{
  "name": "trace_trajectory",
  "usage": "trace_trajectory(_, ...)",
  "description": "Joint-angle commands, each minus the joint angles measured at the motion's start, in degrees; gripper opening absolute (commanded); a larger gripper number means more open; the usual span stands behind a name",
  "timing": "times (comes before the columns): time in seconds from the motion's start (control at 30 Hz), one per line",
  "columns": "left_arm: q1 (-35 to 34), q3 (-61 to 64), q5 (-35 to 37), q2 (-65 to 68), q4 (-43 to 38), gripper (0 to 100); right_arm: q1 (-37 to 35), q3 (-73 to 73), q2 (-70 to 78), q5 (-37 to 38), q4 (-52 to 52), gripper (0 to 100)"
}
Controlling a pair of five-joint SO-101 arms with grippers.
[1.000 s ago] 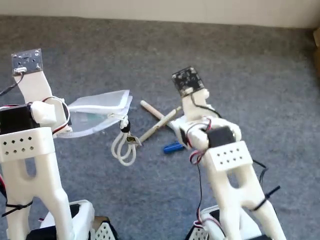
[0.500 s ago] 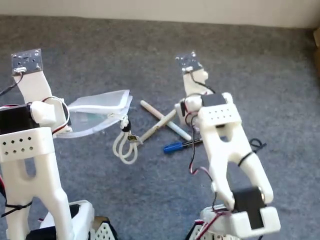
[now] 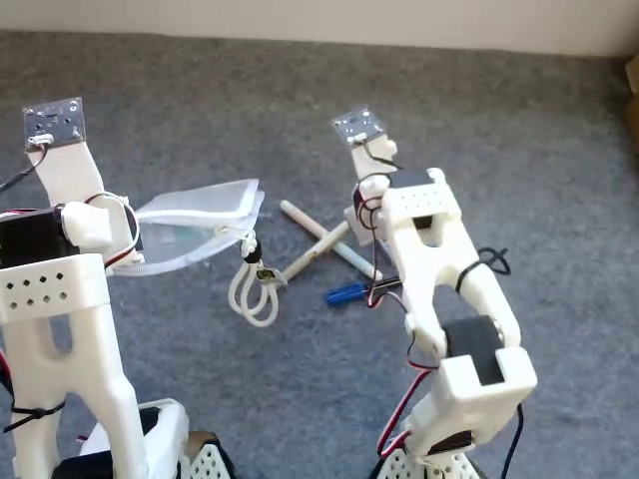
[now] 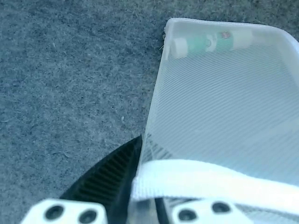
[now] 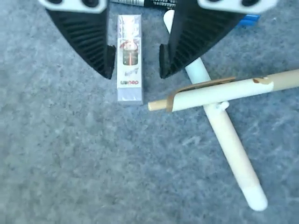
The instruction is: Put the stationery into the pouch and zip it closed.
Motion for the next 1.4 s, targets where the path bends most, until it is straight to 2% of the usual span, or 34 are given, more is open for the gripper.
trace_trajectory(0.0, -0.9, 0.2, 0.4, 0.2, 0.0, 1, 0.8, -4.2, 0.2, 0.9, -0.6, 16.6)
trace_trajectory(0.63, -0.9, 0.3, 0.4, 0.2, 0.3, 1, 0.9, -11.5, 11.6, 0.9, -0.7, 16.3)
trace_trajectory(0.83, -0.9, 0.3, 0.4, 0.2, 0.4, 1, 0.9, -12.3, 12.7, 1.0, -0.7, 2.0)
trace_trajectory(0.9, -0.9, 0.3, 0.4, 0.2, 0.4, 1, 0.9, -12.3, 12.6, 1.0, -0.5, 0.3)
trace_trajectory(1.07, -0.9, 0.3, 0.4, 0.2, 0.4, 1, 0.8, -13.7, 11.7, 5.6, 6.4, 0.4)
trace_trajectory(1.37, -0.9, 0.3, 0.4, 0.2, 0.4, 1, 0.7, -15.1, 1.0, 4.9, 14.5, 0.4)
